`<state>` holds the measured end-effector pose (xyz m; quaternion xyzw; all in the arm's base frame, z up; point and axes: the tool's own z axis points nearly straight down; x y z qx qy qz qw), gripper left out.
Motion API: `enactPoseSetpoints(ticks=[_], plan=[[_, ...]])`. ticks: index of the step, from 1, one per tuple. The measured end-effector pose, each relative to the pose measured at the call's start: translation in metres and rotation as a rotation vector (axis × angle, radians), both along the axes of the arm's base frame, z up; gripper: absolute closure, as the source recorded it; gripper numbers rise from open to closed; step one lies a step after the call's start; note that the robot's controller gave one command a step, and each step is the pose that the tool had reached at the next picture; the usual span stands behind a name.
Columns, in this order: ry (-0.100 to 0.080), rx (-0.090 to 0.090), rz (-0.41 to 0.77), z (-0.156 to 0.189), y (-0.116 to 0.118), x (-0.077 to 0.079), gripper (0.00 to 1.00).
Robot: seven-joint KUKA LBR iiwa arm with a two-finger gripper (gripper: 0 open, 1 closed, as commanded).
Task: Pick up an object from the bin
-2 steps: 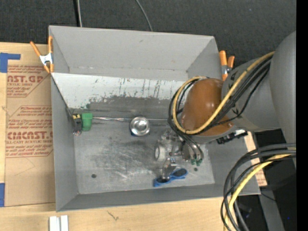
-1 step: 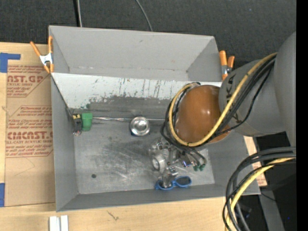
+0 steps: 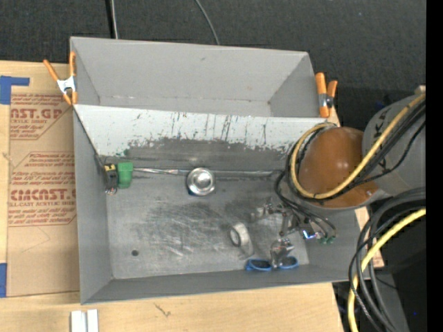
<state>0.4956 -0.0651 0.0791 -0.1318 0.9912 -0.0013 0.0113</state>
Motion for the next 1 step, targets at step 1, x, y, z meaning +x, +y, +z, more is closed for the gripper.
enactPoseSetpoints(ticks=[1], plan=[[-0.005, -0.001, 0.086, 0.0057, 0.0477, -0.0070, 0.00]])
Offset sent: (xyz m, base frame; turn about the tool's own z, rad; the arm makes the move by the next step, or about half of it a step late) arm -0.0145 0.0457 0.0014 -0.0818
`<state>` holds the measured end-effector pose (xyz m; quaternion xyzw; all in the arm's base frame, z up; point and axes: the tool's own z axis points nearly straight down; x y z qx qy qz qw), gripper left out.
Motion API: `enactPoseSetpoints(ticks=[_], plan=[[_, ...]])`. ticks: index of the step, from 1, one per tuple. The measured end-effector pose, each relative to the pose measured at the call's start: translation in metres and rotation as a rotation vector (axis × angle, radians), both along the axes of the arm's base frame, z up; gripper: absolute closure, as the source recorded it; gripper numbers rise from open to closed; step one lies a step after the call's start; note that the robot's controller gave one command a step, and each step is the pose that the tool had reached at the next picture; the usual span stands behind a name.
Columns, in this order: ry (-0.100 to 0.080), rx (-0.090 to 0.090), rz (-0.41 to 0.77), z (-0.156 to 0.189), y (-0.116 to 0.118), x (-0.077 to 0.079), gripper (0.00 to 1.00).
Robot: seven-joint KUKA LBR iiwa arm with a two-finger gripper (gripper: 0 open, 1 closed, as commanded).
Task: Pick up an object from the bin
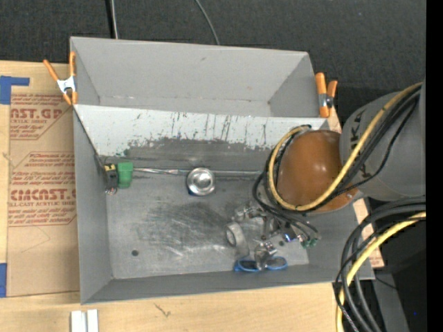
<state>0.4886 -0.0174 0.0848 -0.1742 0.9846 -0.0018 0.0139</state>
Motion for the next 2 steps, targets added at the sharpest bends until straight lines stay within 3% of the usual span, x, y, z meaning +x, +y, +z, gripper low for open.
enactPoseSetpoints(ticks=[1, 2], plan=[[-0.006, -0.005, 0.363, -0.008, -0.004, 0.002, 0.00], [0.010, -0.015, 0.590, -0.010, 0.018, 0.011, 0.00]])
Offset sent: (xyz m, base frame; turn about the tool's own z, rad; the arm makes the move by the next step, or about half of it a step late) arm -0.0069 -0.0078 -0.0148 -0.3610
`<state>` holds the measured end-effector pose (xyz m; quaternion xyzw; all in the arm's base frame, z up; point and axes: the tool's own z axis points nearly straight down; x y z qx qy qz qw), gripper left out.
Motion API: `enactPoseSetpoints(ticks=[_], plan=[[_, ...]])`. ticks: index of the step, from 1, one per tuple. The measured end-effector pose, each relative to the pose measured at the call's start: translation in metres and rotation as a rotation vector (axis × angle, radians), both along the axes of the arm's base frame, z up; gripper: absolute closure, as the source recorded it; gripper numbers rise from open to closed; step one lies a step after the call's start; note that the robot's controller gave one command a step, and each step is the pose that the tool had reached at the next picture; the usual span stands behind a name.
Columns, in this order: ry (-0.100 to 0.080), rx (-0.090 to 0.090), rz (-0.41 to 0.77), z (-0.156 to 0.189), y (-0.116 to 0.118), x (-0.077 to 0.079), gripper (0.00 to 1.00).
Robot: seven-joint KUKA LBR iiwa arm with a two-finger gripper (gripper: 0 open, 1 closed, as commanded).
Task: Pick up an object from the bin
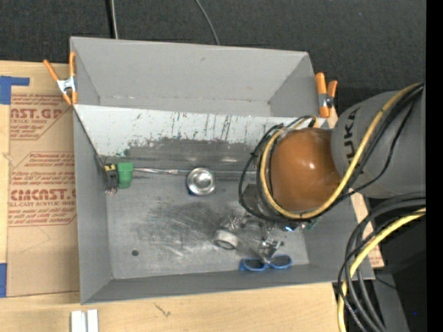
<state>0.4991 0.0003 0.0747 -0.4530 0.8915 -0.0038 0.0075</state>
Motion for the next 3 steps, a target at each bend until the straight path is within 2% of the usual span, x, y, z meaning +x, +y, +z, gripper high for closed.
enactPoseSetpoints(ticks=[1, 2, 3], plan=[[-0.003, -0.004, 0.246, 0.000, 0.021, -0.012, 0.00], [0.005, -0.003, 0.243, 0.000, 0.022, -0.014, 1.00], [0.008, -0.001, 0.302, 0.151, 0.045, -0.011, 1.00]])
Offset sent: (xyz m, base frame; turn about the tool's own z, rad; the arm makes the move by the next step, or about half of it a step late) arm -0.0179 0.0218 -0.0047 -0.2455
